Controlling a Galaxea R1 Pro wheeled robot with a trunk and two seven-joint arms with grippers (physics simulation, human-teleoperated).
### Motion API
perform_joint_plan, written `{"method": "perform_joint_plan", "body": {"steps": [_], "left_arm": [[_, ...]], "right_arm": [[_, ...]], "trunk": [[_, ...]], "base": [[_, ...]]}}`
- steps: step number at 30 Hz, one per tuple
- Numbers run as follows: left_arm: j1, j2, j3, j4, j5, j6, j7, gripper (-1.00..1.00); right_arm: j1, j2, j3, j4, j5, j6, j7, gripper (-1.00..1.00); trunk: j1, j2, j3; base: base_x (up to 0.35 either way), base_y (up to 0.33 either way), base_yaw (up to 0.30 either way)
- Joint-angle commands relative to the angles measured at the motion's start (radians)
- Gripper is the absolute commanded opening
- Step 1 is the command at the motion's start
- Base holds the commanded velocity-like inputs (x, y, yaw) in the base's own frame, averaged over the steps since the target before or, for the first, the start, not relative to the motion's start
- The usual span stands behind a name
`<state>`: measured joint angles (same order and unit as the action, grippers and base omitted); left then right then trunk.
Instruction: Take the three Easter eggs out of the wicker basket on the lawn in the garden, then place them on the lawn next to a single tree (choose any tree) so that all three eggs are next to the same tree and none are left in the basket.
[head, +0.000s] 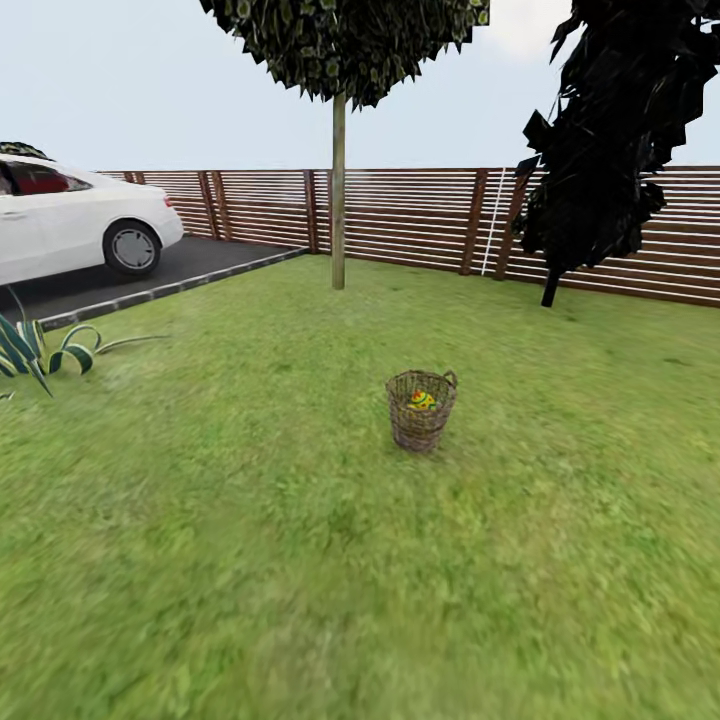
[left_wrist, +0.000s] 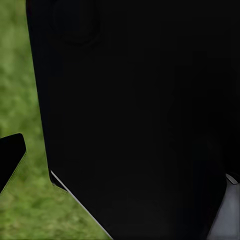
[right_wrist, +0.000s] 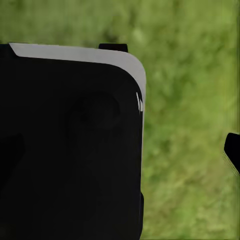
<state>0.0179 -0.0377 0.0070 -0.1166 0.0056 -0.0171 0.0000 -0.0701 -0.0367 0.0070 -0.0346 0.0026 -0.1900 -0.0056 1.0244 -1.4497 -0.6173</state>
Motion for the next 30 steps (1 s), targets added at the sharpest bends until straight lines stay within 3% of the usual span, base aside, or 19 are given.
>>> {"method": "perform_joint_plan", "body": {"steps": [1,30], "left_arm": [[0.001,0.0,0.001,-0.002,0.001,-0.001,0.0,1.0],[0.001,0.0,0.001,-0.002,0.001,-0.001,0.0,1.0]], "right_arm": [[0.0,0.0,0.001,0.001,0.0,-0.003,-0.001,1.0],[0.0,0.001,0.001,0.001,0.0,-0.002,-0.001,1.0]], "trunk": [[0.001,0.0,-0.001],[0.001,0.0,-0.001]], "base": [[0.335,0.0,0.0],[0.335,0.0,0.0]]}}
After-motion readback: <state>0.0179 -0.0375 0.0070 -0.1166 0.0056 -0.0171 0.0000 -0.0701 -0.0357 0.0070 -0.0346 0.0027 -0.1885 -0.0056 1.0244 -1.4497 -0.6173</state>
